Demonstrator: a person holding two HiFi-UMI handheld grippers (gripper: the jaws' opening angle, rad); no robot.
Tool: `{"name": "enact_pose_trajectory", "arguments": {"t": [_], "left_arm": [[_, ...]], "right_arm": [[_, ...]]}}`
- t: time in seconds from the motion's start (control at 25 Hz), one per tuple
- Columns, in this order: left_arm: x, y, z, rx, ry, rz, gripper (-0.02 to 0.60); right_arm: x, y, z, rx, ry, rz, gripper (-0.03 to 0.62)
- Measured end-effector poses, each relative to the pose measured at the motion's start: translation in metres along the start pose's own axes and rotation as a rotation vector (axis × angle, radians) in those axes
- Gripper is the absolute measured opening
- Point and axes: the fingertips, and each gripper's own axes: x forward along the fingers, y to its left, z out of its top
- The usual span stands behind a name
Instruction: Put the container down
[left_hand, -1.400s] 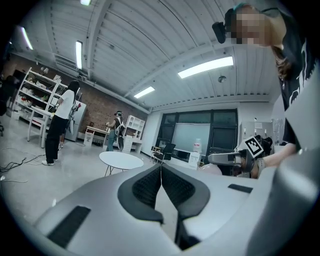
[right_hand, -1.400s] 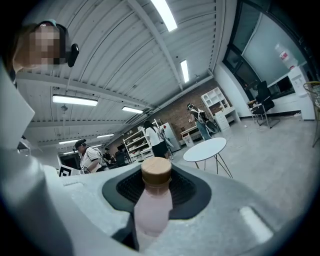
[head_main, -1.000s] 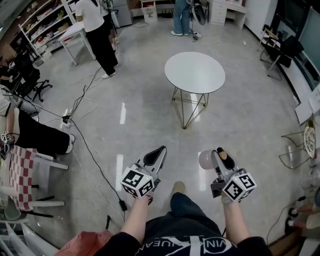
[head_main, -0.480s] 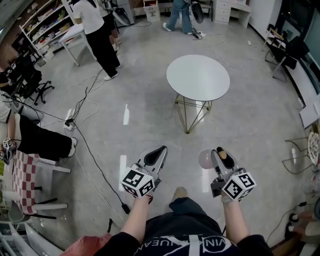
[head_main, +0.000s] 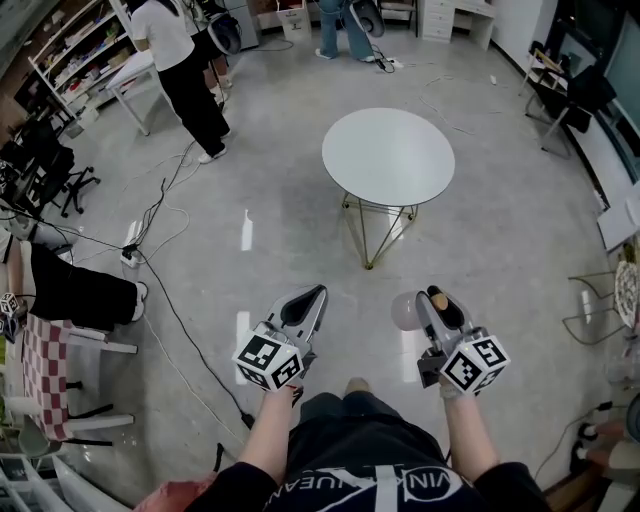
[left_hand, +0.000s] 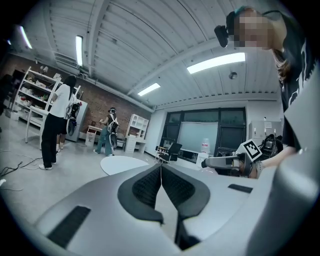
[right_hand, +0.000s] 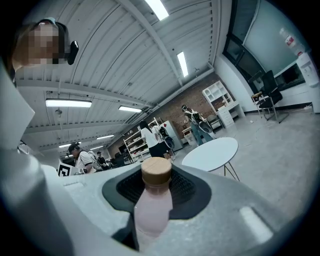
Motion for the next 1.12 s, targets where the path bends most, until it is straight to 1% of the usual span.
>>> {"name": "enact_pose_trajectory", "arguments": {"t": [0.16,0.4,0.56,0.76,0.92,1.12], "left_arm": [[0.011,0.003,-0.002,-0.006,0.016,-0.014,0.014],[0.018,0.004,0.003,0.007,0.008,-0.027,0.014],[0.016,0.009,-0.003,-0.003,0.020,-0.011,0.014],[0.019,0.013,-0.014,-0.026,0.049,0.004,0.014],[0.026,0.024,-0.020,-0.032,0.065,0.003,0.014],[0.053,0.037,-0.014,-0.041,0.043,0.000,0.014]], "right_arm": [[0.003,-0.007,0.002,0.001,0.004,-0.011,0.124],[0.005,-0.016,-0.002,0.018,0.006,-0.032,0.124],[0.007,-0.017,-0.003,0.016,0.013,-0.021,0.124],[0.014,-0.027,-0.007,0.042,0.028,-0.025,0.124],[0.027,-0.035,-0.010,0.050,0.033,-0.028,0.124],[0.038,-0.049,-0.004,0.046,0.034,-0.033,0.124]]}}
